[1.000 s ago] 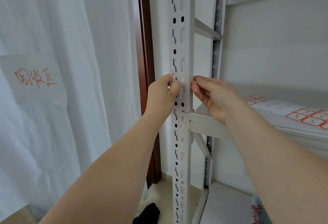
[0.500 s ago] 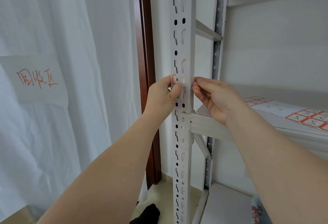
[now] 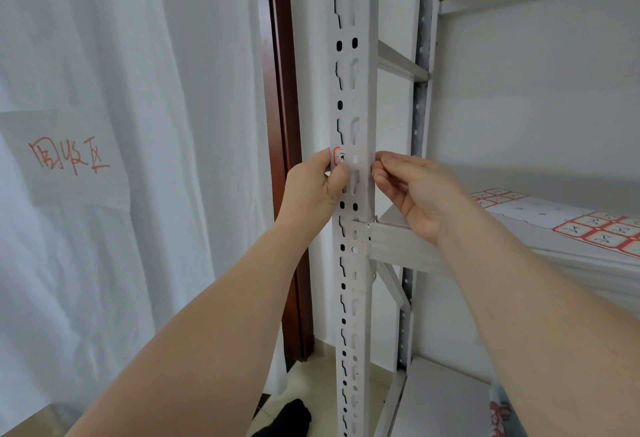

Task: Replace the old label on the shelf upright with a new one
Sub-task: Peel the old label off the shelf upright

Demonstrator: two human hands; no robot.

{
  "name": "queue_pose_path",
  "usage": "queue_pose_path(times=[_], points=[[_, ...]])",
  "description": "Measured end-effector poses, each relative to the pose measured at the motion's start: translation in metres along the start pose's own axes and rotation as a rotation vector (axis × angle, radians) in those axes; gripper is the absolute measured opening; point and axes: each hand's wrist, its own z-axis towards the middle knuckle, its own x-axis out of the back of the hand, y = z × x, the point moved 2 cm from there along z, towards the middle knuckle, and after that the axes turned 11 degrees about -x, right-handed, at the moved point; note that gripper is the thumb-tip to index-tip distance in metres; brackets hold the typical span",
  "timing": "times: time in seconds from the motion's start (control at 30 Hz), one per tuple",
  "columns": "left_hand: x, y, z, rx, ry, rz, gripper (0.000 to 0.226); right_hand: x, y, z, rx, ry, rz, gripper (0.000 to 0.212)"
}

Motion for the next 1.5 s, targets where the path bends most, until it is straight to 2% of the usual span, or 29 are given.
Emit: queue_pose_path(times=[0.2,0.37,0.73,1.07,1.13,1.2,1.3,1.4,1.5], points=[[-0.001,-0.004,0.000,0.005,-0.001,-0.019,0.033,0.000,0.001,0.002,0.001,0.000,0.001,0.010],[0.001,-0.003,0.002,-0.004,-0.016,-0.007,0.020,0.001,0.000,0.002,-0.008,-0.006,0.006,0.009],[0.000,-0.001,-0.001,-0.005,-0.001,-0.020,0.030,0.000,0.000,0.002,-0.005,0.004,0.006,0.009],[0.003,0.004,-0.002,0.005,-0.019,-0.004,0.030,-0.001,0.000,0.000,0.003,0.014,-0.006,0.010],[0.004,0.010,-0.007,0.044,-0.001,-0.029,0.020,-0.001,0.001,0.000,0.005,0.017,-0.012,0.009],[0.004,0.015,-0.014,0.093,0.100,-0.021,0.032,-0.001,0.001,-0.001,0.006,0.018,-0.014,0.009],[0.001,0.024,-0.020,0.077,0.247,0.152,0.022,-0.001,0.001,-0.001,0.008,0.016,-0.012,0.009],[-0.006,0.030,-0.017,0.070,0.133,0.380,0.035,0.000,0.001,0.000,0.006,0.012,-0.011,0.009],[-0.011,0.031,-0.012,0.132,0.034,0.568,0.029,0.000,0.001,0.000,0.002,-0.006,-0.006,0.009]])
